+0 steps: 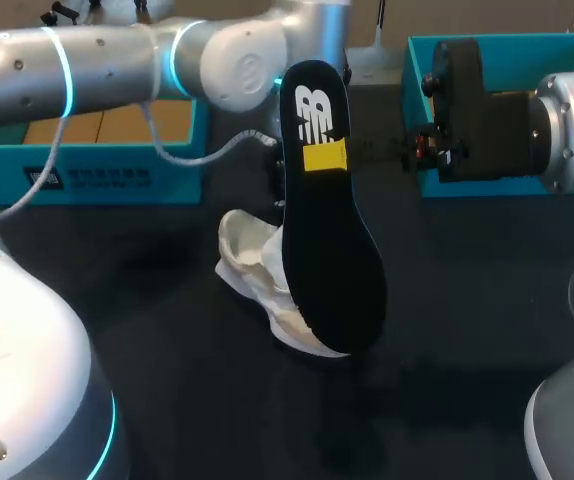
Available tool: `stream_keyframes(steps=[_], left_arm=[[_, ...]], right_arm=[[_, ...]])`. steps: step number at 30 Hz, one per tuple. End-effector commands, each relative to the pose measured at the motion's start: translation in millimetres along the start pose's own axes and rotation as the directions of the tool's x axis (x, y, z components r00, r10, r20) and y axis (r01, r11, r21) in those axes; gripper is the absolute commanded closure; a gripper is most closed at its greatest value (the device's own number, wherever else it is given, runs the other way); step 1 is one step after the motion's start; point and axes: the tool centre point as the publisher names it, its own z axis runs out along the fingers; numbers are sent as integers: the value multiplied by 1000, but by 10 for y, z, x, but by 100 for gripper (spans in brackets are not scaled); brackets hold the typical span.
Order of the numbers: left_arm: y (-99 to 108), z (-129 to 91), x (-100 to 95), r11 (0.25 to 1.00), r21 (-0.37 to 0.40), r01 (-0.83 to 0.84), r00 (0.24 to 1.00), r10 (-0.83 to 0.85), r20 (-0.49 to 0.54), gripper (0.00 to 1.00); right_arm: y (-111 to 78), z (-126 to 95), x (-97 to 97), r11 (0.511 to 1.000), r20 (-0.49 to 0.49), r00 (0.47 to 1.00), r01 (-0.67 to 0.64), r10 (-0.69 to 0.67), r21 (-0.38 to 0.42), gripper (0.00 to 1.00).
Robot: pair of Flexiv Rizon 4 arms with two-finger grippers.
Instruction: Take the shoe out of the shoebox, open the shoe tongue, remove and reinsert the insole, then place the shoe into the shoebox
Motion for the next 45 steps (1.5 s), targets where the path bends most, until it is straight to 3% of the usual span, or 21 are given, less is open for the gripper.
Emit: stream_keyframes(steps=[1,8,20,36,45], left_arm=[[8,-134,-48,980,-79,-184,979,175,-102,100],[15,-196,-126,928,-154,-340,938,323,-124,100],[-284,-50,-320,834,-249,-493,869,456,-193,100],[-513,88,-476,787,-236,-570,818,518,-249,100],[-577,326,-525,777,-230,-586,802,518,-296,100]], right_arm=[[-13,25,3,1000,1,1000,-1,1,-3,100],[-13,25,3,1000,1,1000,-1,1,-3,100],[-13,25,3,1000,1,1000,-1,1,-3,100],[-13,25,3,1000,1,1000,-1,1,-3,100],[-13,25,3,1000,1,1000,-1,1,-3,100]])
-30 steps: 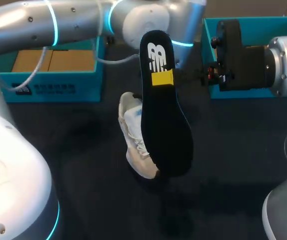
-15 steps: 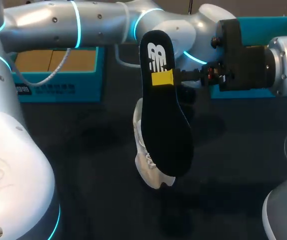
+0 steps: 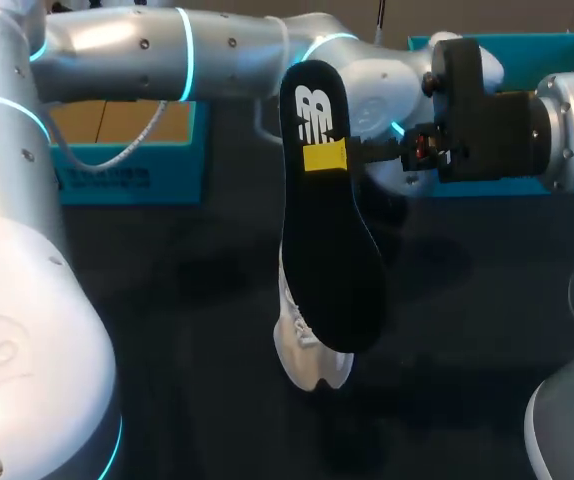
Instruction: Take the shoe out of the shoebox, open the shoe tongue, remove and reinsert the insole, then place the shoe into the shoebox
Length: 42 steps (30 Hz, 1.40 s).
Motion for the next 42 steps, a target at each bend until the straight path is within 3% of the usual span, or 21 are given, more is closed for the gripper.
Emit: stream_keyframes(steps=[1,5,7,9,10,18,26,33,39,42], left_arm=[[-4,83,-111,1000,8,2,1000,-2,-23,100],[-9,131,-139,1000,13,12,1000,-12,-23,100],[-14,142,-142,1000,9,18,1000,-18,-23,64],[-20,134,-143,999,12,37,999,-37,-12,5],[-17,116,-142,999,23,43,999,-43,-1,0],[63,-182,-110,986,134,97,987,-112,111,0],[149,-626,-15,978,162,129,957,-166,238,0],[198,-1020,184,967,218,135,896,-213,390,0],[252,-1408,434,951,299,77,793,-240,560,0],[240,-1566,534,952,303,40,757,-226,612,0]], right_arm=[[-13,25,3,1000,1,1000,-1,1,-3,100],[-13,25,3,1000,1,1000,-1,1,-3,100],[-13,25,3,1000,1,1000,-1,1,-3,100],[-13,25,3,1000,1,1000,-1,1,-3,100],[-13,25,3,1000,1,1000,-1,1,-3,100],[-13,25,3,1000,1,1000,-1,1,-3,100],[-13,25,3,1000,1,1000,-1,1,-3,100],[-13,25,3,1000,1,1000,-1,1,-3,100],[-13,25,3,1000,1,1000,-1,1,-3,100],[-13,25,3,1000,1,1000,-1,1,-3,100]])
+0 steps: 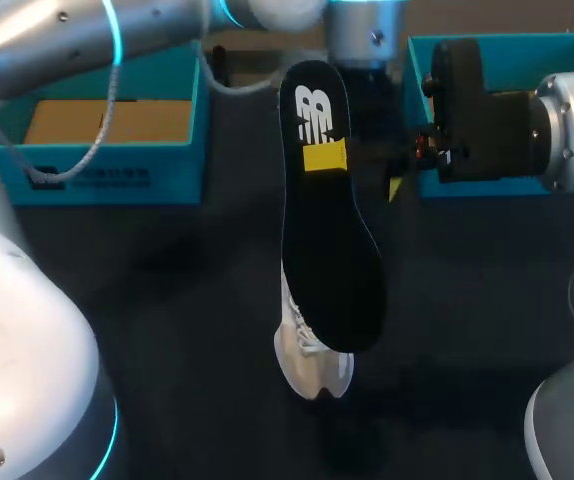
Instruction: Take the shoe out of the shoebox, open the shoe tongue, remove and reinsert the insole, then place the shoe into the shoebox
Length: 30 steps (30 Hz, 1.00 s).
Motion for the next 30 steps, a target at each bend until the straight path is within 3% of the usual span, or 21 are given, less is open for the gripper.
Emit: stream_keyframes(steps=[1,6,12,18,30], left_arm=[[-22,-297,235,999,21,-50,964,43,264,0],[-119,-483,304,994,26,-110,937,95,336,0],[-254,-738,380,973,115,-200,892,132,433,0],[-426,-986,477,957,98,-274,858,197,474,0],[-426,-986,477,957,98,-274,858,197,474,0]], right_arm=[[-13,25,3,1000,1,1000,-1,1,-3,100],[-13,25,3,1000,1,1000,-1,1,-3,100],[-13,25,3,1000,1,1000,-1,1,-3,100],[-13,25,3,1000,1,1000,-1,1,-3,100],[-13,25,3,1000,1,1000,-1,1,-3,100]])
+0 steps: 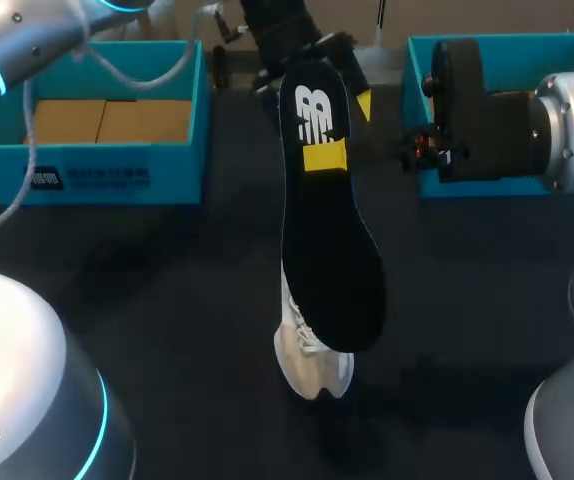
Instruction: Take the shoe out of the shoebox, open the shoe tongue, remove and reinsert the insole, then place the shoe into the shoebox
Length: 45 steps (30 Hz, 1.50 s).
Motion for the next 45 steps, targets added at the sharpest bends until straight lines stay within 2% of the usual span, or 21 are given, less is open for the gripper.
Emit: stream_keyframes(steps=[1,15,20,22,29,36,39,45], left_arm=[[-13,21,44,1000,-6,-2,998,3,63,0],[-13,21,44,1000,-6,-2,998,3,63,0],[14,-35,92,996,-44,-72,962,81,263,0],[8,-63,114,995,-61,-82,939,98,331,0],[-9,-185,193,986,-109,-126,877,162,452,0],[-53,-251,274,976,-125,-178,831,217,512,0],[-92,-264,283,971,-130,-203,814,241,528,0],[-175,-250,276,963,-123,-240,788,267,555,0]], right_arm=[[-13,25,3,1000,1,1000,-1,1,-3,100],[-13,25,3,1000,1,1000,-1,1,-3,100],[-13,25,3,1000,1,1000,-1,1,-3,100],[82,-10,-66,1000,-2,1000,-15,15,-2,100],[292,-261,-290,986,-21,989,-144,143,-79,100],[394,-422,-497,954,-62,964,-265,259,-142,100],[426,-464,-604,920,-92,950,-313,300,-236,100],[426,-464,-604,920,-92,950,-313,300,-236,100]])
